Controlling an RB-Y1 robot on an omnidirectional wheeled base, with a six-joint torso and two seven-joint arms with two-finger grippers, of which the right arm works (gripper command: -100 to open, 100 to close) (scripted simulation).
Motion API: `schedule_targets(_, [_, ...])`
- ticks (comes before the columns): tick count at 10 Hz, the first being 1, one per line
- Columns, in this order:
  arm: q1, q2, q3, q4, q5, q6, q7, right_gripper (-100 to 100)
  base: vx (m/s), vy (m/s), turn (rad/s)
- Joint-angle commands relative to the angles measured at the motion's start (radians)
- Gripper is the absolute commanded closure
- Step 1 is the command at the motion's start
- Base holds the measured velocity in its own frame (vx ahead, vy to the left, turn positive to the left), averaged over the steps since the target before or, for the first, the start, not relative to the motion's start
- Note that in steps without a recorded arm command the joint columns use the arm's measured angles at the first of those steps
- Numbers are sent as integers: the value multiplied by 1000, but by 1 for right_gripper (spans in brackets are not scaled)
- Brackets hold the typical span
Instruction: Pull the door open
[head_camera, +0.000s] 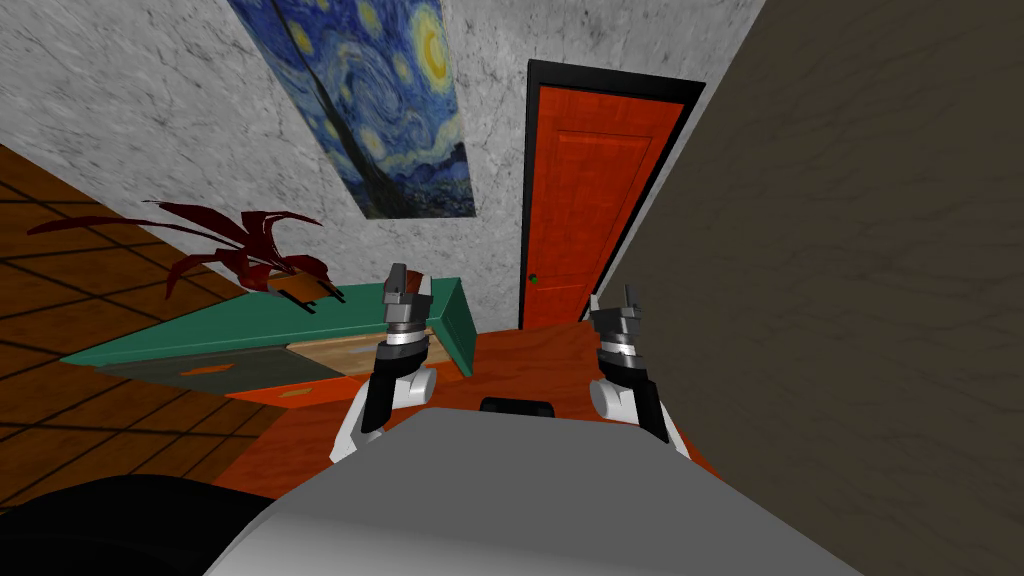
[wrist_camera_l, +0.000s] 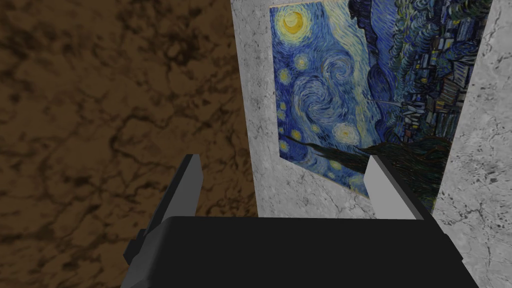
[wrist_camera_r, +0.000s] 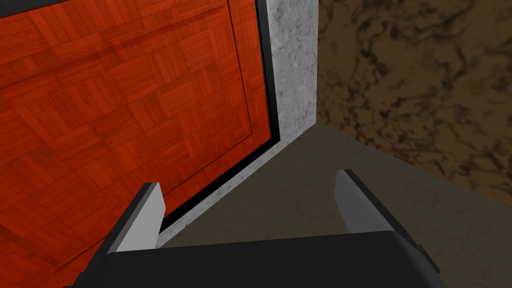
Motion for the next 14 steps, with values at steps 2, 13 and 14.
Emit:
schedule_targets(2, [-10, -15, 18, 61, -26, -26, -54, -100, 97, 1, 65])
schedule_targets(13, [-82, -90, 78, 337, -157, -121, -305, -100, 88, -1, 70])
schedule_targets(14, [-82, -90, 78, 345, -157, -121, -305, -100, 74, 0, 26])
